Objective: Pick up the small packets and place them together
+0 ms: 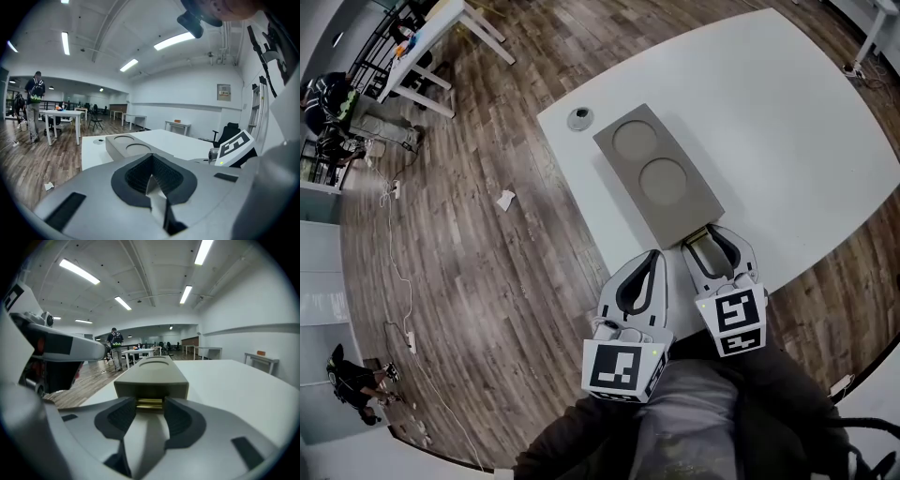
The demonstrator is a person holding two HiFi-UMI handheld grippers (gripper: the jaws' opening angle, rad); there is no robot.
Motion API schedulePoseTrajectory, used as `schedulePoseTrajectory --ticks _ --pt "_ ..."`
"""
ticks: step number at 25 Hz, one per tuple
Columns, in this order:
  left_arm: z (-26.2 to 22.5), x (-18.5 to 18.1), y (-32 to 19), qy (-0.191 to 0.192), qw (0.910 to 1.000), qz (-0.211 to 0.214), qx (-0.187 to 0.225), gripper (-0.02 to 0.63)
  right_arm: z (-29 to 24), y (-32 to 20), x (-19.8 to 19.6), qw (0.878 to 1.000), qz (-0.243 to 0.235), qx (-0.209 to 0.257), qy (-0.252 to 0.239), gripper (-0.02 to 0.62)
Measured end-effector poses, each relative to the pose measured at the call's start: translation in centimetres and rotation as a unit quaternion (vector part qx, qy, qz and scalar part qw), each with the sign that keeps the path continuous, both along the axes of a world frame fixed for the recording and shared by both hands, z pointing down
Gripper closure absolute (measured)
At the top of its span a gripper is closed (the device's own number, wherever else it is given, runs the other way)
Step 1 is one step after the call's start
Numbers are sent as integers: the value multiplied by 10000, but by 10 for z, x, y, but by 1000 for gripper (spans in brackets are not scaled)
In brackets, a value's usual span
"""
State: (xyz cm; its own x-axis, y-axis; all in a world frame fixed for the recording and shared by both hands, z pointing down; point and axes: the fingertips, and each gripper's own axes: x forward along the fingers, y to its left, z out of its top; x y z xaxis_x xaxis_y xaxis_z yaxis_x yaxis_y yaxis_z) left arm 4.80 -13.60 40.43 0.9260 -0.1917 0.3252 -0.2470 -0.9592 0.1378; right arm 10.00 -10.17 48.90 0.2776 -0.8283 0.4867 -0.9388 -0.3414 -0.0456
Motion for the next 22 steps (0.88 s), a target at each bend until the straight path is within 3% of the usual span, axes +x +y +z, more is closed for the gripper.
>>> schedulePoseTrajectory --ticks 22 --pt "-7 -12 49 -90 9997 215 0 603 -1 42 -22 9998 1 185 -86 420"
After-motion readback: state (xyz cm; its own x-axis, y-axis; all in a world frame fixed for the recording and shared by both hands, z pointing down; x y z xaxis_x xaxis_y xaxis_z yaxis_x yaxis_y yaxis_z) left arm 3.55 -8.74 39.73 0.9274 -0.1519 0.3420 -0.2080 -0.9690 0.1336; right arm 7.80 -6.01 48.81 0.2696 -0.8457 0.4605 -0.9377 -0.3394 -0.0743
